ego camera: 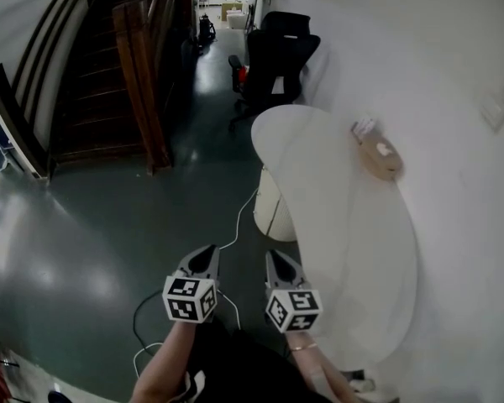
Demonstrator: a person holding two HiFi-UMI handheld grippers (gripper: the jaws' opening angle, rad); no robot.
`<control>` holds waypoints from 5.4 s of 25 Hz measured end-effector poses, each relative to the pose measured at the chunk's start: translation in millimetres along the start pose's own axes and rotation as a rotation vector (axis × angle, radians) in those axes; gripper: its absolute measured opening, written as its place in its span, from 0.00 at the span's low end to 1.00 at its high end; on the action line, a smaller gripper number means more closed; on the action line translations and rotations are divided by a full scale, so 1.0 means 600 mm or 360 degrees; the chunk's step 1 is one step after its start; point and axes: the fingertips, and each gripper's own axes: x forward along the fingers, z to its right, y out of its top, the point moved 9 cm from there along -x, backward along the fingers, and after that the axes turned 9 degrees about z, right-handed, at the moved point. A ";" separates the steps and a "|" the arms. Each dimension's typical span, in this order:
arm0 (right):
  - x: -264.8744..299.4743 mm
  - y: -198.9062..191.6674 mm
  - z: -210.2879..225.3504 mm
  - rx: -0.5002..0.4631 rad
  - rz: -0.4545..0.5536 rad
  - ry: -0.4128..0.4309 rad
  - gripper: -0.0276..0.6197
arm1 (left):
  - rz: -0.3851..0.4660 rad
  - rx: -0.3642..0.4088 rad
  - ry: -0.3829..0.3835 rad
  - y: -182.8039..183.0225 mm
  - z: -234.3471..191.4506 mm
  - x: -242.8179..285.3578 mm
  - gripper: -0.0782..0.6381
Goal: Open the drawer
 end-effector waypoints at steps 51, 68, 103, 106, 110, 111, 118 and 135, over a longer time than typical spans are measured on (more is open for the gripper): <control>0.557 -0.348 0.251 -0.0027 -0.0388 -0.0421 0.05 | -0.0322 0.0100 -0.0470 -0.239 -0.355 0.734 0.12; 0.635 -0.643 0.426 -0.0089 -0.0258 -0.0524 0.05 | -0.0281 0.0179 -0.0764 -0.569 -0.392 0.965 0.17; 0.613 -0.708 0.491 -0.0137 -0.0103 -0.0720 0.05 | -0.0152 0.0323 -0.0998 -0.613 -0.353 1.074 0.25; 0.604 -0.708 0.496 -0.0126 -0.0113 -0.0737 0.05 | -0.0136 0.0301 -0.0973 -0.610 -0.370 1.059 0.25; 0.594 -0.707 0.503 -0.0129 -0.0123 -0.0768 0.05 | -0.0124 0.0305 -0.0945 -0.607 -0.404 1.032 0.25; 0.594 -0.708 0.503 -0.0136 -0.0127 -0.0769 0.05 | -0.0122 0.0309 -0.0931 -0.606 -0.409 1.027 0.25; 0.607 -0.702 0.492 -0.0177 -0.0151 -0.0712 0.05 | -0.0146 0.0309 -0.0831 -0.604 -0.451 0.984 0.24; 0.638 -0.679 0.461 -0.0176 -0.0141 -0.0552 0.05 | -0.0243 0.0328 -0.0664 -0.594 -0.537 0.904 0.23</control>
